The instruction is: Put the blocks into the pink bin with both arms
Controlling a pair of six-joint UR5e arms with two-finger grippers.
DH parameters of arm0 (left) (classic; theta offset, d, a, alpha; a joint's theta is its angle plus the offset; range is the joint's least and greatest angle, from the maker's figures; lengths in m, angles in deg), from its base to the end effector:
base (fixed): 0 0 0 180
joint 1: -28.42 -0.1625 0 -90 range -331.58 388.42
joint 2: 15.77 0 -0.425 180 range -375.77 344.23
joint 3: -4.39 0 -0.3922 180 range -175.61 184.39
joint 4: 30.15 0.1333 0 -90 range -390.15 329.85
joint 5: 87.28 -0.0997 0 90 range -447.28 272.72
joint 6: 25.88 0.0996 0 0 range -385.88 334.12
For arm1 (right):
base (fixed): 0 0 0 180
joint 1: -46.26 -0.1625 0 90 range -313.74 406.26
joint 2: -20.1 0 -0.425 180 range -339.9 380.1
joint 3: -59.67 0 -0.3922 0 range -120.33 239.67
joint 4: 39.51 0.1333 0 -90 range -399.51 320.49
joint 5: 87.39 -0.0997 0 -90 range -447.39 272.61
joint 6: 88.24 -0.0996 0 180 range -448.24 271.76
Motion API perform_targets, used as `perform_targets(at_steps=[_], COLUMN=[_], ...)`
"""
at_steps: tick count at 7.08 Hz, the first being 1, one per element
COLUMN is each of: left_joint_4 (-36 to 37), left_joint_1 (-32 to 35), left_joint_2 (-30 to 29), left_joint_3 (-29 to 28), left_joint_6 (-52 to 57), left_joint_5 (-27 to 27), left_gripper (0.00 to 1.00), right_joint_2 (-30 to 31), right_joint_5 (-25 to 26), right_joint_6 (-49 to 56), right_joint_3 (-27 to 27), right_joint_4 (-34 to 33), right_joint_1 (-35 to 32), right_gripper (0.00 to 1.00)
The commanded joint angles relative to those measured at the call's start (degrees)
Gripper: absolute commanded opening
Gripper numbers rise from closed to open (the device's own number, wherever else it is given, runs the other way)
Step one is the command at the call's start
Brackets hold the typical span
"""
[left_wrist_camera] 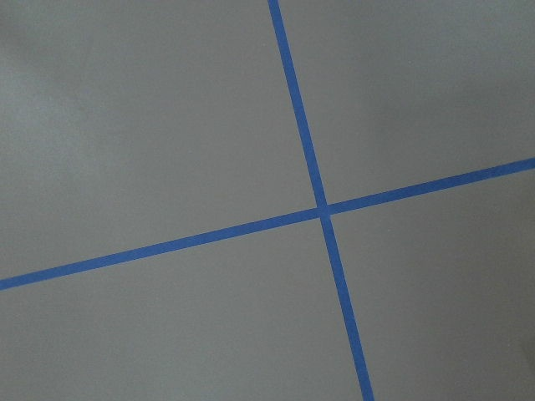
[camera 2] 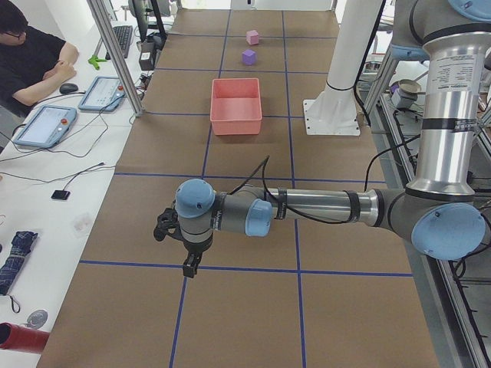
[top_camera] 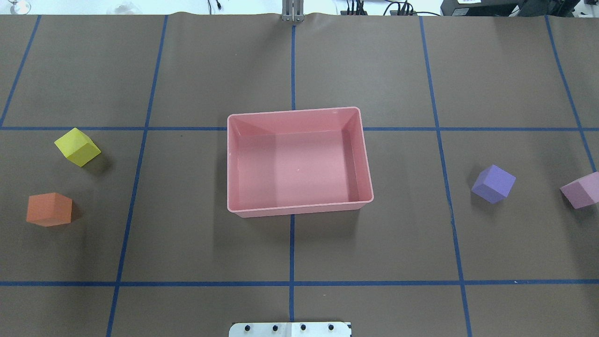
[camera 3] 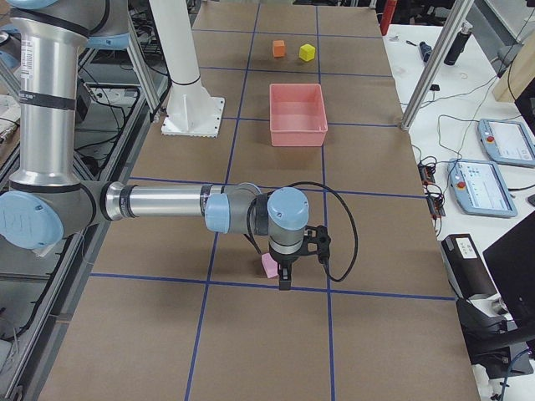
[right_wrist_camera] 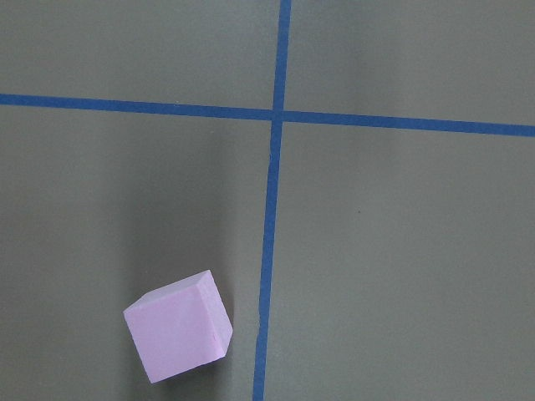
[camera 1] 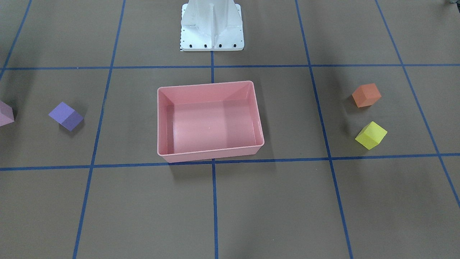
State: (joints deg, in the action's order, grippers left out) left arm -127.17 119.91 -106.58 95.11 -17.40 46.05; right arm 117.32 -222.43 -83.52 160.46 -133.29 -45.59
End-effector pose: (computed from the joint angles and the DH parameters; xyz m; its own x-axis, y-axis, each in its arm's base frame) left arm -0.0781 -0.5056 0.6338 0.7256 0.2279 -0.6492 -0.0822 0.9655 0.2471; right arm 0.0769 -0.4352 0.6305 0.7064 -0.0569 0.7055 0.0259 0.9982 0.0546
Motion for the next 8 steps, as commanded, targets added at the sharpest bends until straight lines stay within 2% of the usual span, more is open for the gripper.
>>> perform_targets(at_steps=[1,2,5,6,7,8], left_joint_4=[-0.27,-0.62,0.25,-0.35,-5.14,-11.54], left_joint_1=[0.0,0.0,-2.63,-2.99,-6.38,-10.68], left_joint_2=[0.02,2.28,1.78,2.21,4.13,7.98], left_joint_3=[2.43,4.97,11.65,11.85,15.07,17.88], left_joint_6=[-0.12,-0.21,-7.14,-19.68,-30.95,-39.15], left_joint_5=[0.0,0.09,1.05,6.19,8.59,5.31], left_gripper=[1.0,1.0,1.0,1.0,1.0,1.0], right_joint_2=[0.17,0.17,0.17,-1.14,-2.37,-2.3], right_joint_5=[-1.36,-1.36,-1.36,-0.49,0.38,-0.39], right_joint_6=[0.11,0.11,0.81,0.9,0.46,-0.06], right_joint_3=[0.99,1.08,1.43,1.78,1.69,1.61], right_joint_4=[0.09,0.09,0.09,-0.26,-0.35,-0.09], right_joint_1=[-0.09,0.0,-0.09,0.43,1.57,1.58], right_gripper=[1.0,1.0,1.0,1.0,1.0,1.0])
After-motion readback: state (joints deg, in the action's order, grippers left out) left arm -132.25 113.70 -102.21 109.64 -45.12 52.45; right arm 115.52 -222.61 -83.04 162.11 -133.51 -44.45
